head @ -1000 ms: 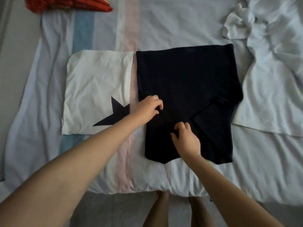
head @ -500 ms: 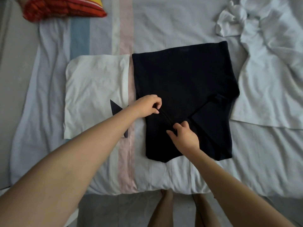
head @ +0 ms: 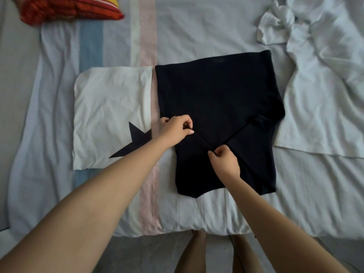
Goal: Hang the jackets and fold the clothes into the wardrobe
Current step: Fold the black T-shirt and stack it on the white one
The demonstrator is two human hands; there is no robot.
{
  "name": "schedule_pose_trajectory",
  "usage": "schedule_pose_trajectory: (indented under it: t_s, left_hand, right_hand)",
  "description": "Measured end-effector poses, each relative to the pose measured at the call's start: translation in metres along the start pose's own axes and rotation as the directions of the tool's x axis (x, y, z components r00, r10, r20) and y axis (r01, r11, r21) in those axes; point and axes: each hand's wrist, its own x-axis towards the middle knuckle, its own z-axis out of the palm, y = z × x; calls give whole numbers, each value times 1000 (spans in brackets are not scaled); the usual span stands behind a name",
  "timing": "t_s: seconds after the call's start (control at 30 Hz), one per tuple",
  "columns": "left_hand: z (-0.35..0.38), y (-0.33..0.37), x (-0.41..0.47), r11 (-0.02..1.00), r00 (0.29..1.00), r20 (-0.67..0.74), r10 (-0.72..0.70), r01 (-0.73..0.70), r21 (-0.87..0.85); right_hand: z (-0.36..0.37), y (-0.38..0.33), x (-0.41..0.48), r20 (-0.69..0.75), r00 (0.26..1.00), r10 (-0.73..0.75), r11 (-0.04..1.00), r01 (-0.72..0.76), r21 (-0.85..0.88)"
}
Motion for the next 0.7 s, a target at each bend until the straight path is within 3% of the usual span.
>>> schedule_pose_trajectory:
  t_s: [0.1, 0.2, 0.27, 0.33, 0.43, 0.53, 0.57, 0.63, 0.7]
  left_hand:
    - [11, 1, -11, 979, 977, -178, 120, -86, 185]
    - [26, -4, -33, 900, 865, -351, 359, -220, 377]
    - [40, -18, -46, 817, 819, -279, 502, -344, 463]
    - [54, -36, -56, 711, 822, -103, 560, -412, 570]
    - [57, -46, -58, 625, 891, 122, 438, -399, 671]
    - [61, -33, -51, 682, 928, 257, 269, -372, 630]
    - [62, -28, -49, 724, 937, 274, 217, -342, 598]
    - [67, -21, -48, 781, 956, 234, 175, -280, 558]
    - [70, -19, -53, 792, 968, 183, 169, -244, 560]
  right_hand:
    - [2, 1, -2, -29, 999, -20, 999, 19, -26]
    - [7, 3, -4, -61, 997, -52, 998, 50, -44]
    - [9, 4, -4, -80, 995, -59, 998, 56, -37]
    - [11, 7, -3, -100, 991, -90, 996, 89, -19]
    - [15, 12, -3, -133, 977, -168, 986, 169, -2]
    - [18, 12, -11, -134, 947, -292, 952, 275, -132]
    - [22, 14, -13, -109, 915, -387, 898, 348, -269]
    - [31, 24, -16, -5, 840, -543, 689, 442, -574]
    - [31, 29, -17, 74, 839, -539, 550, 417, -724]
